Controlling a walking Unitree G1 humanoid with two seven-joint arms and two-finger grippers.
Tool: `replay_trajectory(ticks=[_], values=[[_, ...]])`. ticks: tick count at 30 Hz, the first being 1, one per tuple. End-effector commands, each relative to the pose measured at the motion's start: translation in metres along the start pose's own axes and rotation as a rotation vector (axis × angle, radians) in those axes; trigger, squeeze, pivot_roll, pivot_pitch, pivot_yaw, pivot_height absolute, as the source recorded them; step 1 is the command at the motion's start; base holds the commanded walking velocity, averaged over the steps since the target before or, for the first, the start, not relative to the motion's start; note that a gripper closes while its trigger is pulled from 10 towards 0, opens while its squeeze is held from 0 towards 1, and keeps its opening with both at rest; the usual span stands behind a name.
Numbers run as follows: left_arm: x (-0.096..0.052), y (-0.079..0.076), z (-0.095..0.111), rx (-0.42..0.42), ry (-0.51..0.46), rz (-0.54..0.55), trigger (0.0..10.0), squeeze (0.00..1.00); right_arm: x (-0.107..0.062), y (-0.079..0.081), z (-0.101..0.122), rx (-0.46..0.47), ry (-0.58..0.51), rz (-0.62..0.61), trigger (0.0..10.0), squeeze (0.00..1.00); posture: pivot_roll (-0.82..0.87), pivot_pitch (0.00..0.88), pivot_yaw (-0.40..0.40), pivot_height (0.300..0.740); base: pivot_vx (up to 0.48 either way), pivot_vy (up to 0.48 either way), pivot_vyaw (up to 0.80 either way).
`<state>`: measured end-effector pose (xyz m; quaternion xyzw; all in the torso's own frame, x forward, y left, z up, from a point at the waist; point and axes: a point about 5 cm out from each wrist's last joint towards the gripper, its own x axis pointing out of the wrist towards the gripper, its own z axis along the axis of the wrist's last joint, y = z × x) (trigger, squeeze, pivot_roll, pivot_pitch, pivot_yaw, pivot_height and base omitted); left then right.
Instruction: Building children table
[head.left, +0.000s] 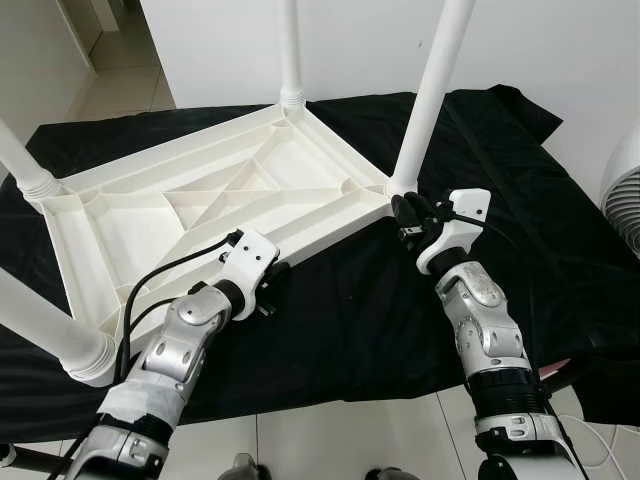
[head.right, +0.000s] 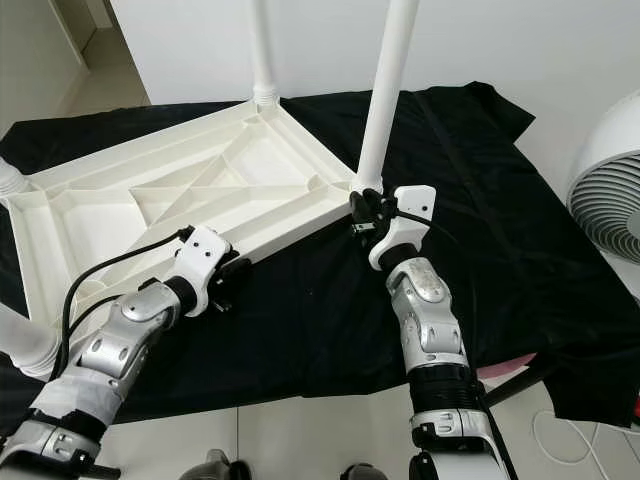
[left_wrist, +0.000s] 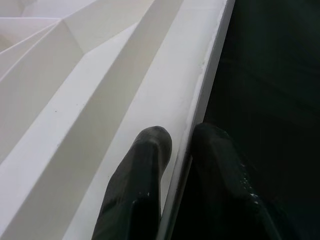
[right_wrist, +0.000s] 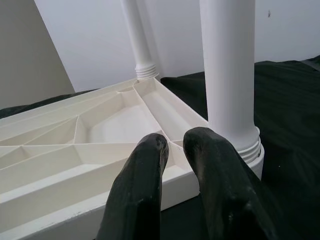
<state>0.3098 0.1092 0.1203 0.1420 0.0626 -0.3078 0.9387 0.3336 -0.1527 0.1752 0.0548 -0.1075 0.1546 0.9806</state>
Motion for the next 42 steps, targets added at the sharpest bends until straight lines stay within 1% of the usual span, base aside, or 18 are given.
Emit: replay_trajectory(ticks=[1, 4, 7, 11, 14, 17, 21, 23, 24, 26, 28, 29, 30, 31, 33, 37, 38, 42], values=[[-0.002, -0.01, -0.019, -0.041, 0.077, -0.012, 0.0, 0.0, 0.001, 0.002, 0.0, -0.006, -0.003, 0.005, 10.0, 0.0, -0.04, 0.069, 0.073, 0.74, 0.0, 0.0, 0.0], [-0.008, -0.009, -0.02, -0.07, 0.072, 0.04, 0.0, 0.0, 0.001, 0.002, 0.0, -0.004, -0.004, 0.002, 10.0, 0.0, -0.03, 0.07, 0.071, 0.74, 0.0, 0.0, 0.0], [-0.023, 0.002, -0.026, -0.108, 0.081, 0.146, 0.0, 0.0, 0.003, 0.004, -0.001, -0.001, -0.005, 0.008, 10.0, 0.0, -0.02, 0.069, 0.063, 0.74, 0.0, 0.0, 0.0], [-0.028, 0.007, -0.029, -0.111, 0.089, 0.185, 0.0, 0.0, 0.004, 0.004, -0.001, 0.0, -0.005, 0.011, 10.0, 0.0, -0.01, 0.072, 0.055, 0.74, 0.0, 0.0, 0.0], [-0.04, 0.022, -0.034, -0.113, 0.109, 0.274, 0.0, 0.0, 0.008, 0.006, -0.001, 0.001, -0.001, 0.027, 10.0, 0.0, -0.01, 0.07, 0.045, 0.74, 0.0, 0.0, 0.0], [-0.046, 0.027, -0.036, -0.122, 0.117, 0.318, 0.0, 0.0, 0.01, 0.007, -0.001, 0.001, 0.001, 0.034, 10.0, 0.0, 0.0, 0.071, 0.035, 0.74, 0.0, 0.0, 0.0], [-0.048, 0.028, -0.038, -0.13, 0.123, 0.335, 0.0, 0.0, 0.011, 0.007, -0.002, 0.001, 0.002, 0.04, 10.0, 0.0, 0.0, 0.071, 0.033, 0.74, 0.0, 0.0, 0.0], [-0.044, 0.023, -0.036, -0.138, 0.116, 0.332, 0.0, 0.0, 0.012, 0.008, -0.001, 0.0, 0.002, 0.045, 10.0, 0.0, 0.01, 0.069, 0.026, 0.74, 0.0, 0.0, 0.0], [-0.042, 0.021, -0.035, -0.142, 0.11, 0.327, 6.1, 0.0, 0.013, 0.008, -0.001, 0.0, 0.002, 0.046, 10.0, 0.0, 0.01, 0.069, 0.026, 0.74, 0.0, 0.0, 0.0], [-0.033, 0.012, -0.028, -0.139, 0.086, 0.285, 6.1, 0.0, 0.014, 0.009, -0.001, -0.001, 0.0, 0.05, 10.0, 0.0, 0.0, 0.065, 0.024, 0.74, 0.0, 0.0, 0.0], [-0.033, 0.012, -0.028, -0.139, 0.086, 0.285, 6.1, 0.0, 0.014, 0.009, -0.001, -0.001, 0.0, 0.05, 10.0, 0.0, 0.0, 0.065, 0.024, 0.74, 0.0, 0.0, 0.0], [-0.029, 0.007, -0.024, -0.138, 0.075, 0.262, 10.0, 0.0, 0.015, 0.01, 0.0, -0.001, -0.001, 0.052, 10.0, 0.0, 0.0, 0.062, 0.027, 0.74, 0.0, 0.0, 0.0], [-0.024, 0.002, -0.018, -0.151, 0.049, 0.23, 10.0, 1.0, 0.015, 0.01, 0.0, -0.001, -0.002, 0.053, 10.0, 0.0, 0.0, 0.06, 0.027, 0.74, 0.0, 0.0, 0.0], [-0.024, 0.002, -0.018, -0.151, 0.049, 0.23, 10.0, 1.0, 0.015, 0.01, 0.0, -0.001, -0.002, 0.053, 10.0, 0.0, 0.0, 0.06, 0.027, 0.74, 0.0, 0.0, 0.0], [-0.018, -0.003, -0.011, -0.141, 0.026, 0.189, 10.0, 1.0, 0.014, 0.009, 0.0, -0.003, -0.005, 0.054, 10.0, 0.0, -0.01, 0.058, 0.03, 0.74, 0.0, 0.0, 0.0], [-0.016, -0.003, -0.004, -0.114, 0.014, 0.183, 10.0, 1.0, 0.015, 0.009, 0.0, -0.003, -0.009, 0.051, 10.0, 0.0, -0.01, 0.056, 0.034, 0.74, 0.0, 0.0, 0.0], [-0.016, -0.005, -0.001, -0.109, 0.001, 0.165, 10.0, 0.0, 0.015, 0.009, 0.0, -0.003, -0.01, 0.051, 10.0, 0.0, -0.01, 0.055, 0.036, 0.74, 0.0, 0.0, 0.0], [-0.016, -0.009, 0.003, -0.108, -0.016, 0.137, 10.0, 0.0, 0.014, 0.009, 0.0, -0.003, -0.012, 0.05, 10.0, 0.0, -0.01, 0.055, 0.036, 0.74, 0.0, 0.0, 0.0]])
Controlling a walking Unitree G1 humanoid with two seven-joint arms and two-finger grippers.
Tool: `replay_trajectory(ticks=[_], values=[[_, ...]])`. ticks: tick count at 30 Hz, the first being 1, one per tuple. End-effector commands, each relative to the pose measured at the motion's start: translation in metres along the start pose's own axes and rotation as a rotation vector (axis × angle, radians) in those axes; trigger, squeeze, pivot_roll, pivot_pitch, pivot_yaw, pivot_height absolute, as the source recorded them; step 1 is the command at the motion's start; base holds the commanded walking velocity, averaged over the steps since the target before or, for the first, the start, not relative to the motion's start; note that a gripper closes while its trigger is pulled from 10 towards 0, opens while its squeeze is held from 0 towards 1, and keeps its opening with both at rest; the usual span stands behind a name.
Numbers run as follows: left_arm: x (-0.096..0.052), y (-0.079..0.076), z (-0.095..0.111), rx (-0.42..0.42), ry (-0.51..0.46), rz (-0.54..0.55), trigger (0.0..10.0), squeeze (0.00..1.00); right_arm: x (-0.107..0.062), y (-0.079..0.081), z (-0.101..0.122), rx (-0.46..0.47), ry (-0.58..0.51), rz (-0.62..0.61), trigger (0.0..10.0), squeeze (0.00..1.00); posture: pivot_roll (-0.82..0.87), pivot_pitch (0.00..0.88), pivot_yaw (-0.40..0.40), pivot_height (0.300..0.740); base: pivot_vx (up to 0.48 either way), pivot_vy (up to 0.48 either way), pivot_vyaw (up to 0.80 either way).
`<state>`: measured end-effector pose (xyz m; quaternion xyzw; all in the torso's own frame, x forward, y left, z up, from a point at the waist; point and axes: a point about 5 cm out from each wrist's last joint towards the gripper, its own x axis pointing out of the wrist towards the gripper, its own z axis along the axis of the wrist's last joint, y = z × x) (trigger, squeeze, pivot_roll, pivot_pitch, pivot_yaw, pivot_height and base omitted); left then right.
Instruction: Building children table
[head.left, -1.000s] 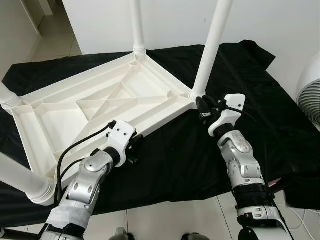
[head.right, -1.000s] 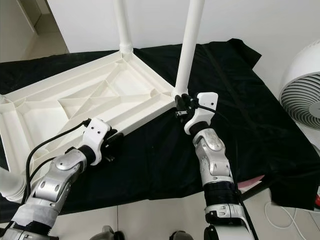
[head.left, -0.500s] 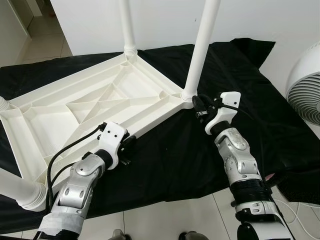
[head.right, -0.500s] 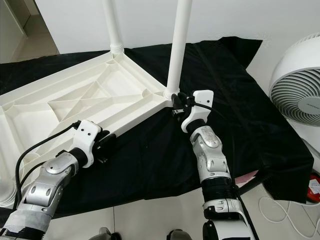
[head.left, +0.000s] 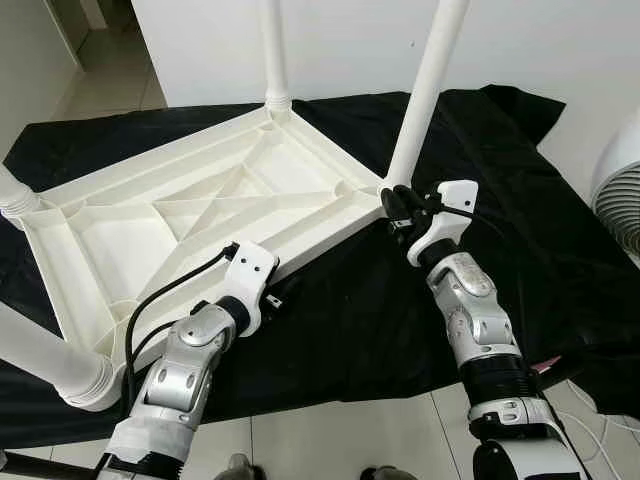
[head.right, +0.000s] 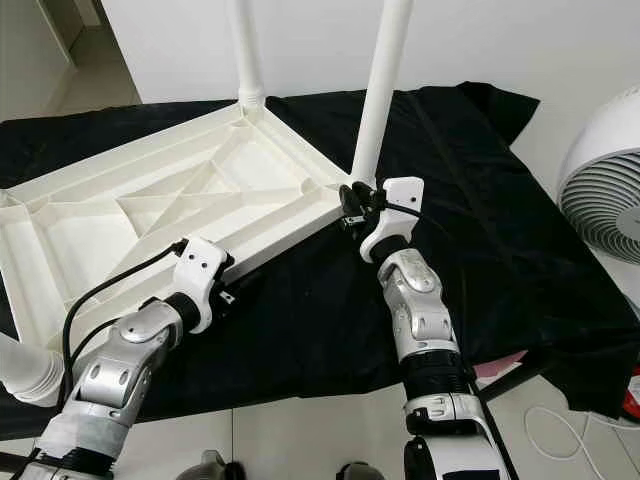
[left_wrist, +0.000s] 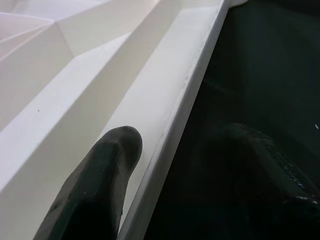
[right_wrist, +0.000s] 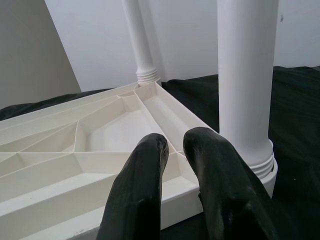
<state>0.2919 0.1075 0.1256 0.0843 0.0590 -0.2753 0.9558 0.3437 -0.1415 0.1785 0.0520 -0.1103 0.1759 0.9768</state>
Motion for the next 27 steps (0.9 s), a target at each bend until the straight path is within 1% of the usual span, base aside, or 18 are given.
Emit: replay_trajectory(ticks=[1, 3, 5, 8, 11, 13, 14, 17, 20, 21, 24, 27], values=[[0.0, -0.002, 0.001, 0.008, 0.008, 0.061, 10.0, 0.0, 0.0, 0.001, 0.0, -0.001, -0.007, 0.005, 10.0, 0.0, -0.01, 0.056, 0.041, 0.74, 0.0, 0.0, 0.0], [0.0, -0.002, 0.001, 0.008, 0.008, 0.061, 10.0, 0.0, 0.0, 0.001, 0.0, -0.001, -0.007, 0.005, 10.0, 0.0, -0.01, 0.056, 0.041, 0.74, 0.0, 0.0, 0.0], [0.005, -0.009, 0.004, -0.012, -0.005, 0.059, 10.0, 0.0, 0.0, 0.002, -0.001, 0.001, -0.006, 0.004, 10.0, 0.0, -0.01, 0.057, 0.041, 0.74, 0.0, 0.0, 0.0], [0.016, -0.011, 0.006, -0.039, 0.0, 0.108, 10.0, 0.0, 0.002, 0.003, 0.001, 0.005, -0.012, 0.002, 10.0, 0.0, -0.01, 0.065, 0.041, 0.74, 0.0, 0.0, 0.0], [0.019, -0.01, 0.006, -0.048, 0.008, 0.134, 10.0, 0.0, 0.002, 0.003, 0.001, 0.007, -0.015, 0.0, 10.0, 0.0, -0.02, 0.066, 0.038, 0.74, 0.0, 0.0, 0.0], [0.021, -0.01, 0.005, -0.054, 0.014, 0.153, 10.0, 0.0, 0.002, 0.003, 0.002, 0.009, -0.018, -0.004, 10.0, 0.0, -0.02, 0.069, 0.037, 0.74, 0.0, 0.0, 0.0], [0.024, -0.008, 0.004, -0.049, 0.029, 0.191, 10.0, 0.0, 0.003, 0.002, 0.003, 0.012, -0.022, -0.01, 10.0, 0.0, -0.02, 0.069, 0.037, 0.74, 0.0, 0.0, 0.0], [0.025, -0.007, 0.003, -0.048, 0.038, 0.203, 10.0, 0.0, 0.003, 0.002, 0.004, 0.012, -0.025, -0.014, 10.0, 0.0, -0.02, 0.071, 0.036, 0.74, 0.0, 0.0, 0.0], [0.027, -0.005, -0.001, -0.039, 0.068, 0.238, 10.0, 0.0, 0.004, 0.001, 0.006, 0.015, -0.032, -0.02, 10.0, 0.0, -0.02, 0.071, 0.034, 0.74, 0.0, 0.0, 0.0], [0.027, -0.002, -0.003, -0.03, 0.088, 0.264, 10.0, 0.0, 0.004, 0.001, 0.007, 0.015, -0.036, -0.023, 10.0, 0.0, -0.02, 0.071, 0.034, 0.74, 0.0, 0.0, 0.0], [0.03, -0.002, -0.006, -0.02, 0.108, 0.277, 10.0, 0.0, 0.005, 0.001, 0.008, 0.014, -0.038, -0.025, 10.0, 0.0, -0.03, 0.072, 0.033, 0.74, 0.0, 0.0, 0.0], [0.032, 0.005, -0.005, -0.03, 0.11, 0.339, 10.0, 0.0, 0.006, 0.0, 0.009, 0.014, -0.041, -0.027, 10.0, 0.0, -0.03, 0.074, 0.035, 0.74, 0.0, 0.0, 0.0]])
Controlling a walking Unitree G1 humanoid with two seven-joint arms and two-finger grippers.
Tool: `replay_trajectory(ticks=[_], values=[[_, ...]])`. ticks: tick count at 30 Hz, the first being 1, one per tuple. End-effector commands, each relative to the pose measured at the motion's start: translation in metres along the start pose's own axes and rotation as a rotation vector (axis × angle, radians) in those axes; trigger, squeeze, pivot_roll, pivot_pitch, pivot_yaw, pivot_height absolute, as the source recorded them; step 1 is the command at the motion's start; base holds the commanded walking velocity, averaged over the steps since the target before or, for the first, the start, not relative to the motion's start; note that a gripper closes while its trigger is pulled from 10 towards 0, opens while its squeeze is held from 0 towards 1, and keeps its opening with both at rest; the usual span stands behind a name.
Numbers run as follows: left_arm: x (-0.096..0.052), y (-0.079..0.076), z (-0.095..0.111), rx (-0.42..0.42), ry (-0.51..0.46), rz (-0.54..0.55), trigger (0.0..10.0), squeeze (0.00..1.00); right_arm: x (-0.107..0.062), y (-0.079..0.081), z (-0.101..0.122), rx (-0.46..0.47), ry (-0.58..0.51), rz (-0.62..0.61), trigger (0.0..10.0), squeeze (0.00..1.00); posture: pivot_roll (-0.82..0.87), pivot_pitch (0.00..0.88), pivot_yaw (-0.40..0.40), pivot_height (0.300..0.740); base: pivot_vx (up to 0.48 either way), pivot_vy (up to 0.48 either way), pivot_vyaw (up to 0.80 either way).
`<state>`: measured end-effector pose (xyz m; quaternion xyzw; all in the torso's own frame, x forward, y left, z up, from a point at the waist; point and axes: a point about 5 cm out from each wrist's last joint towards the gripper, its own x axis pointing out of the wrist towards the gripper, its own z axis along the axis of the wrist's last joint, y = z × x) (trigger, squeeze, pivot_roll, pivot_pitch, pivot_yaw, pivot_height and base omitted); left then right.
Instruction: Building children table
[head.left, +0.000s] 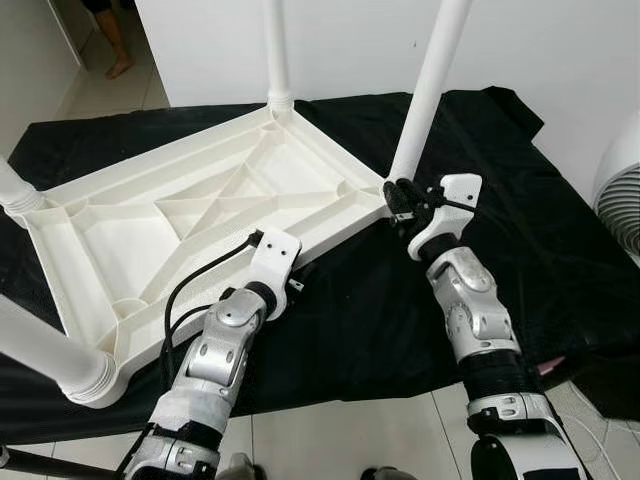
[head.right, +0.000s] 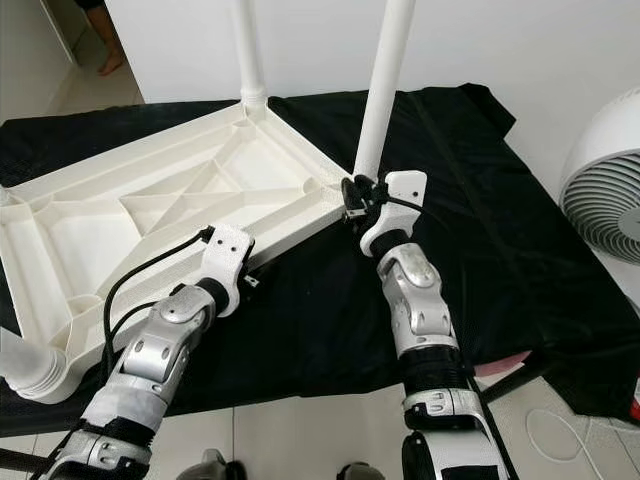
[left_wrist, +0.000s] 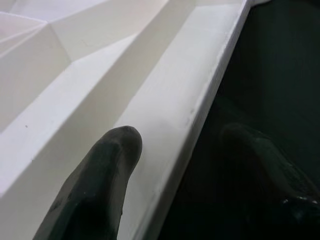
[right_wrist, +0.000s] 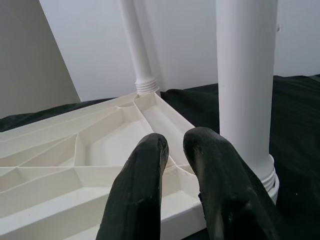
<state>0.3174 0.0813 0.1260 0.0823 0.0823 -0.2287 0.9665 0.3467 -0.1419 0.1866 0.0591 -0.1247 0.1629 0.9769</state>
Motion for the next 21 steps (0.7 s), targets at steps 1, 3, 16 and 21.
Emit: replay_trajectory(ticks=[1, 3, 16, 21], values=[[-0.001, 0.014, -0.012, -0.01, 0.058, 0.249, 10.0, 0.0, 0.001, 0.001, 0.002, 0.008, -0.009, -0.001, 10.0, 0.0, -0.03, 0.074, 0.035, 0.74, 0.0, 0.0, 0.0], [-0.001, 0.019, -0.012, -0.042, 0.062, 0.284, 10.0, 0.0, 0.001, 0.001, 0.002, 0.007, -0.011, -0.003, 10.0, 0.0, -0.03, 0.074, 0.035, 0.74, 0.0, 0.0, 0.0], [-0.007, 0.036, -0.018, -0.088, 0.096, 0.433, 0.0, 0.0, 0.002, 0.002, 0.002, 0.017, -0.015, -0.01, 10.0, 0.0, -0.03, 0.08, 0.037, 0.74, 0.0, 0.0, 0.0], [-0.012, 0.044, -0.022, -0.091, 0.106, 0.491, 0.0, 0.0, 0.002, 0.001, 0.003, 0.018, -0.015, -0.013, 10.0, 0.0, -0.02, 0.082, 0.033, 0.74, 0.0, 0.0, 0.0]])
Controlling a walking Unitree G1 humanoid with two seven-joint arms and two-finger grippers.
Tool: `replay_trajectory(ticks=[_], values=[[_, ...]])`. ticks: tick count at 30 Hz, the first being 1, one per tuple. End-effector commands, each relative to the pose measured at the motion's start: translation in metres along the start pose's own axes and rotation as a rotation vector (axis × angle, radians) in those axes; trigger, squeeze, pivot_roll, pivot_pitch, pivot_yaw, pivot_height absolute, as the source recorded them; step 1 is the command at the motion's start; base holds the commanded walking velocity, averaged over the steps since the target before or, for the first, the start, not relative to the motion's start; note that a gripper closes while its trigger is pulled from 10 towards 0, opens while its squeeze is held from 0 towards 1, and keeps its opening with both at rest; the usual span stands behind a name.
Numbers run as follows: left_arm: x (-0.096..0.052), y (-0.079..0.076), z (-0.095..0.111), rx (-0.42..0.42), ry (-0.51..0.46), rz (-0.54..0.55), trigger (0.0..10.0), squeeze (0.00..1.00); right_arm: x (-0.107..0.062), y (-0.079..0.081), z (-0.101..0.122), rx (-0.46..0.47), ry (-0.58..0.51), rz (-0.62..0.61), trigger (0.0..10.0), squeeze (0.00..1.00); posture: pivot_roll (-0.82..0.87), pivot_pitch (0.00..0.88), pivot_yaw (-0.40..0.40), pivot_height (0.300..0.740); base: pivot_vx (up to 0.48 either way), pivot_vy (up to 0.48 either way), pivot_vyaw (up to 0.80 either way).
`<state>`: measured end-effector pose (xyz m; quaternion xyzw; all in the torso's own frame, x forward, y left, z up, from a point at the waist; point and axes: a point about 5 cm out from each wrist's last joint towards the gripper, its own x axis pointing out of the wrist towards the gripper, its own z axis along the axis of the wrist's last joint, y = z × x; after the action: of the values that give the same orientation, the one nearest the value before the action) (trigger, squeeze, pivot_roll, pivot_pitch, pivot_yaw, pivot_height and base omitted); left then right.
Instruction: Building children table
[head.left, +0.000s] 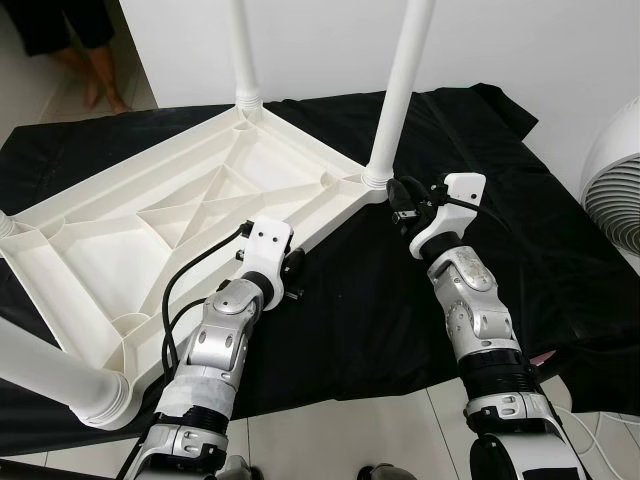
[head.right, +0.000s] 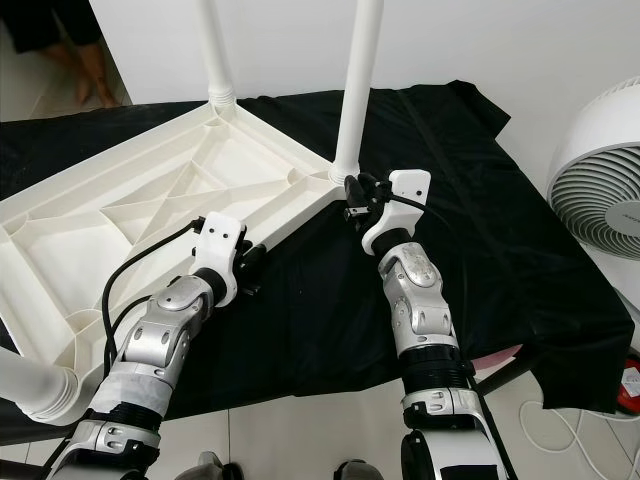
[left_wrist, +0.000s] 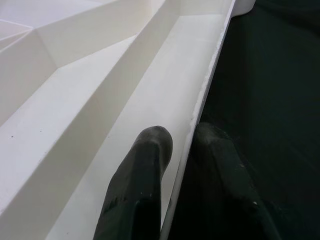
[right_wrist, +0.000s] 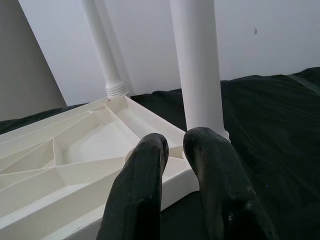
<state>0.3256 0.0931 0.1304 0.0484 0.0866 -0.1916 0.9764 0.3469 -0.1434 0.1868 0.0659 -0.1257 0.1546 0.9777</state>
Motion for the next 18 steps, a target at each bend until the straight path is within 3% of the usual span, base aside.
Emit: replay_trajectory(ticks=[1, 4, 5, 6, 9, 14, 15, 16, 17, 18], values=[[-0.012, 0.035, -0.023, -0.013, 0.095, 0.441, 0.0, 0.0, 0.003, 0.003, 0.003, 0.008, -0.011, 0.005, 10.0, 0.0, -0.02, 0.082, 0.033, 0.74, 0.0, 0.0, 0.0], [-0.011, 0.035, -0.022, -0.014, 0.089, 0.433, 0.0, 0.0, 0.003, 0.003, 0.002, 0.01, -0.01, 0.006, 10.0, 0.0, -0.02, 0.083, 0.03, 0.74, 0.0, 0.0, 0.0], [-0.006, 0.029, -0.018, -0.018, 0.062, 0.384, 4.2, 0.0, 0.004, 0.004, 0.002, 0.011, -0.009, 0.007, 10.0, 0.0, -0.01, 0.084, 0.026, 0.74, 0.0, 0.0, 0.0], [-0.002, 0.023, -0.012, -0.011, 0.026, 0.339, 10.0, 0.0, 0.004, 0.004, 0.002, 0.012, -0.008, 0.008, 10.0, 0.0, -0.01, 0.084, 0.026, 0.74, 0.0, 0.0, 0.0], [0.007, 0.003, 0.007, -0.012, -0.075, 0.21, 10.0, 0.0, 0.005, 0.005, 0.001, 0.013, -0.006, 0.012, 10.0, 0.0, -0.01, 0.084, 0.026, 0.74, 0.0, 0.0, 0.0], [0.011, -0.013, 0.015, 0.023, -0.107, 0.112, 10.0, 0.0, 0.005, 0.006, 0.001, 0.013, -0.007, 0.014, 10.0, 0.0, -0.01, 0.088, 0.028, 0.74, 0.0, 0.0, 0.0], [0.012, -0.014, 0.015, 0.021, -0.113, 0.099, 10.0, 0.87, 0.004, 0.005, 0.002, 0.014, -0.007, 0.012, 10.0, 0.0, -0.01, 0.088, 0.028, 0.74, 0.0, 0.0, 0.0], [0.012, -0.014, 0.015, 0.021, -0.113, 0.099, 10.0, 0.87, 0.004, 0.005, 0.002, 0.014, -0.007, 0.012, 10.0, 0.0, -0.01, 0.088, 0.028, 0.74, 0.0, 0.0, 0.0], [0.011, -0.016, 0.017, 0.01, -0.129, 0.084, 10.0, 1.0, 0.004, 0.005, 0.002, 0.014, -0.008, 0.01, 10.0, 0.0, -0.01, 0.088, 0.028, 0.74, 0.0, 0.0, 0.0], [0.011, -0.016, 0.017, 0.01, -0.129, 0.084, 10.0, 1.0, 0.004, 0.005, 0.002, 0.014, -0.008, 0.01, 10.0, 0.0, -0.01, 0.088, 0.028, 0.74, 0.0, 0.0, 0.0]])
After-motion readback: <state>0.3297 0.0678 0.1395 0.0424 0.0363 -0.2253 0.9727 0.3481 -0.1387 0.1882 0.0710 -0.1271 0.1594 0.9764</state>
